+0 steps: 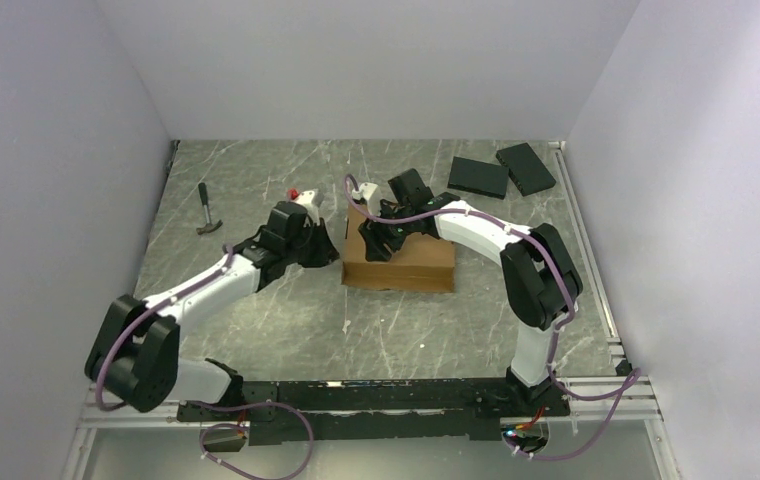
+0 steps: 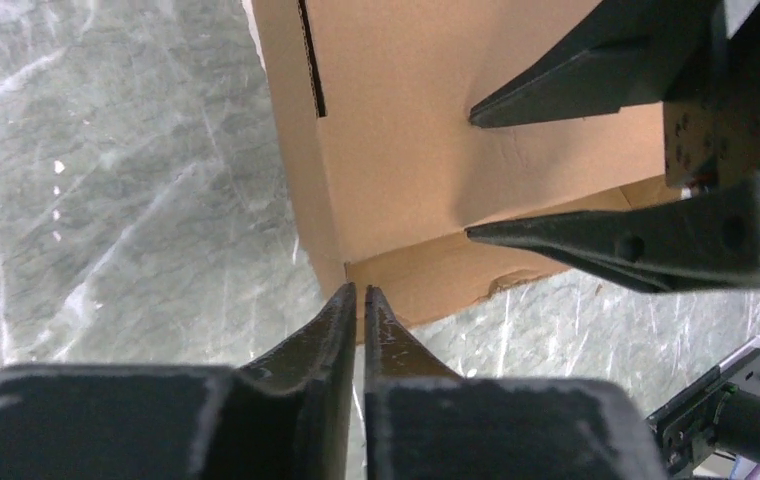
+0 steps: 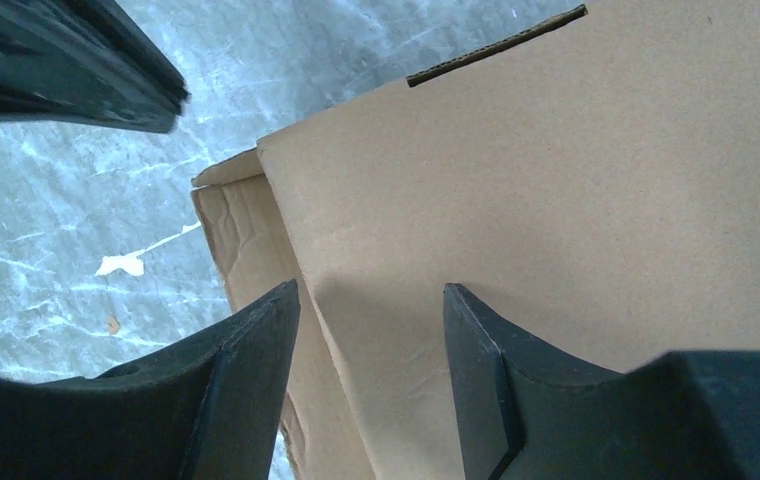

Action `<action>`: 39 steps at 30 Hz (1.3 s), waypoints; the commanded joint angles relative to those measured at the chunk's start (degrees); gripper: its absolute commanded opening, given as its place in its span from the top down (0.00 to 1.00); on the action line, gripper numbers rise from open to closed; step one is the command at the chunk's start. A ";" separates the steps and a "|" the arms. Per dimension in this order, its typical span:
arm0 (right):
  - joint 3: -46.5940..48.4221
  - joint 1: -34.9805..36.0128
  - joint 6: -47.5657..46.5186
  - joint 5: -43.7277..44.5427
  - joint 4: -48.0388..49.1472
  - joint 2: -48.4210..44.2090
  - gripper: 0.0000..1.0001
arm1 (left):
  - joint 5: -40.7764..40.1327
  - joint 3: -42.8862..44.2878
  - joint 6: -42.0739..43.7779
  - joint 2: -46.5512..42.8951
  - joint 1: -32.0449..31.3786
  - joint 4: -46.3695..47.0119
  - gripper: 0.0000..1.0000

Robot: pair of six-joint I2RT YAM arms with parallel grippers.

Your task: Fold the paper box

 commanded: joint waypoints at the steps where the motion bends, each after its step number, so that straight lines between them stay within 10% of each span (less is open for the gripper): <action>1: 0.91 0.63 -0.63 -1.17 -3.56 -3.01 0.41 | 2.14 -3.14 -1.44 -5.88 2.06 1.25 0.83; 15: -0.79 0.68 -17.43 -15.02 -11.36 -13.74 0.41 | 13.83 1.18 -1.74 0.19 11.94 8.84 0.34; 20: -10.33 2.14 -41.63 -24.86 -16.84 -19.89 0.75 | 19.53 12.70 1.34 12.08 13.96 9.32 0.32; 24: -16.83 4.63 -49.21 -19.96 -14.40 -20.66 0.96 | 22.63 22.50 5.15 21.51 14.43 8.12 0.32; 39: -20.84 16.16 -34.26 7.96 8.49 -11.37 0.96 | 29.97 38.44 8.06 40.15 15.59 15.79 0.24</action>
